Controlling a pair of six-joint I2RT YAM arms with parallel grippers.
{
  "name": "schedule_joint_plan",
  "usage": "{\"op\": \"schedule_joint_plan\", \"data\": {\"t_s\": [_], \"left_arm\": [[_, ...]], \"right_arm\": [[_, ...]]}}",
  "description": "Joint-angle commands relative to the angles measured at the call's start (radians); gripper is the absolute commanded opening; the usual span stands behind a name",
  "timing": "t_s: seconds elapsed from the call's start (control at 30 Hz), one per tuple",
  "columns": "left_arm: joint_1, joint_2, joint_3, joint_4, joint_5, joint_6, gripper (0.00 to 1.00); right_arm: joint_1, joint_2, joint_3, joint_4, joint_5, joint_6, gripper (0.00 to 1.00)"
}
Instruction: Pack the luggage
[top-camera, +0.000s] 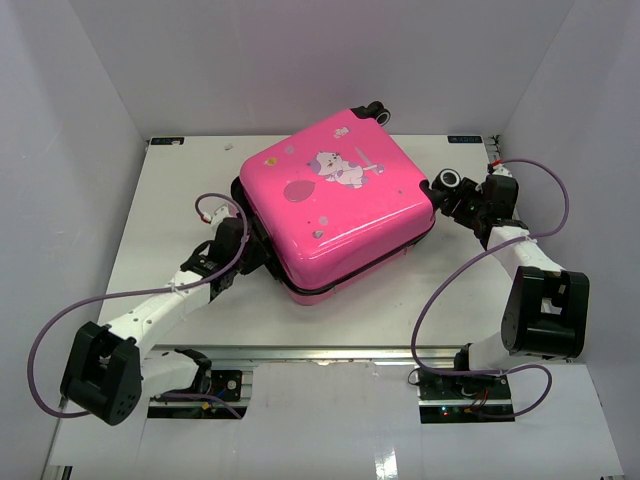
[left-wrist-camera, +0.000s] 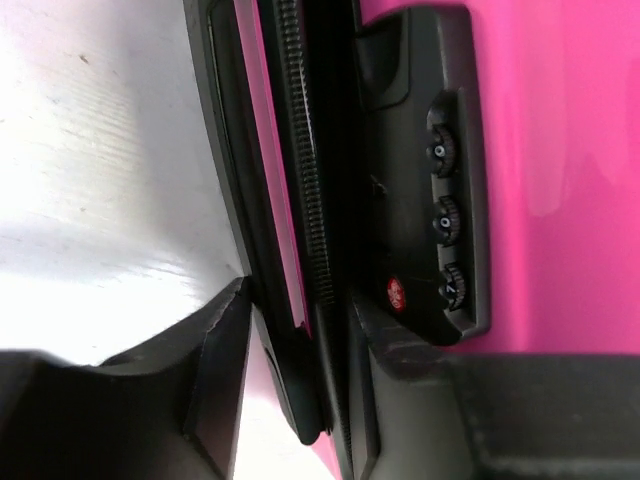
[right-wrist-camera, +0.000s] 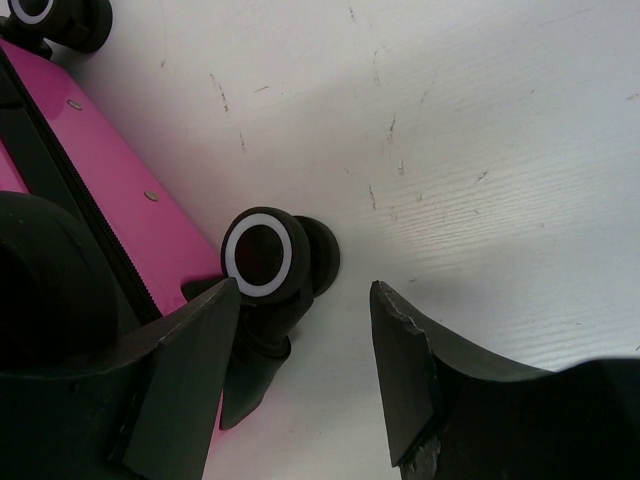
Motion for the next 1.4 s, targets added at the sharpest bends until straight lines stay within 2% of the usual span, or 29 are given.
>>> {"op": "schedule_joint_plan", "data": {"t_s": [0.0,0.07,0.1,0.17,0.23,0.33,0.4,0.53,0.67,0.83,1.07,1.27,1.37], "left_arm": [[-0.036,0.060,-0.017,0.104,0.049,0.003,0.17],[-0.034,0.062,-0.022,0.115,-0.003,0.049,0.01],[-0.032,0.062,-0.022,0.115,-0.006,0.052,0.00],[0.021,0.073,0.011,0.118,-0.028,0.161,0.00],[0.074,0.098,0.040,0.131,0.014,0.224,0.00],[0.230,0.188,0.112,0.171,0.230,0.305,0.00],[0.296,0.254,0.184,0.165,0.289,0.339,0.00],[0.335,0.358,0.278,0.152,0.282,0.375,0.00],[0.355,0.403,0.338,0.158,0.288,0.395,0.00],[0.364,0.399,0.332,0.190,0.333,0.404,0.00],[0.368,0.400,0.310,0.213,0.369,0.400,0.00],[0.368,0.377,0.312,0.205,0.369,0.403,0.00],[0.369,0.365,0.311,0.203,0.356,0.406,0.00]], "right_arm": [[0.019,-0.032,0.000,0.030,-0.055,-0.018,0.62],[0.019,-0.046,-0.009,0.031,-0.066,-0.026,0.62],[0.019,-0.053,-0.010,0.031,-0.074,-0.028,0.62],[0.023,-0.084,-0.014,-0.010,-0.110,-0.038,0.63],[0.032,-0.150,-0.055,-0.035,-0.108,-0.045,0.63],[0.056,-0.279,-0.141,0.001,-0.133,-0.064,0.64],[0.077,-0.355,-0.200,-0.005,-0.150,-0.080,0.62],[0.207,-0.500,-0.295,-0.021,-0.099,-0.084,0.58],[0.300,-0.653,-0.413,0.004,-0.060,-0.055,0.47],[0.404,-0.757,-0.486,0.018,-0.015,-0.068,0.47],[0.543,-0.706,-0.532,0.141,0.011,-0.072,0.47],[0.644,-0.509,-0.526,0.313,0.067,-0.102,0.48],[0.708,-0.427,-0.509,0.409,0.152,-0.121,0.48]]}}
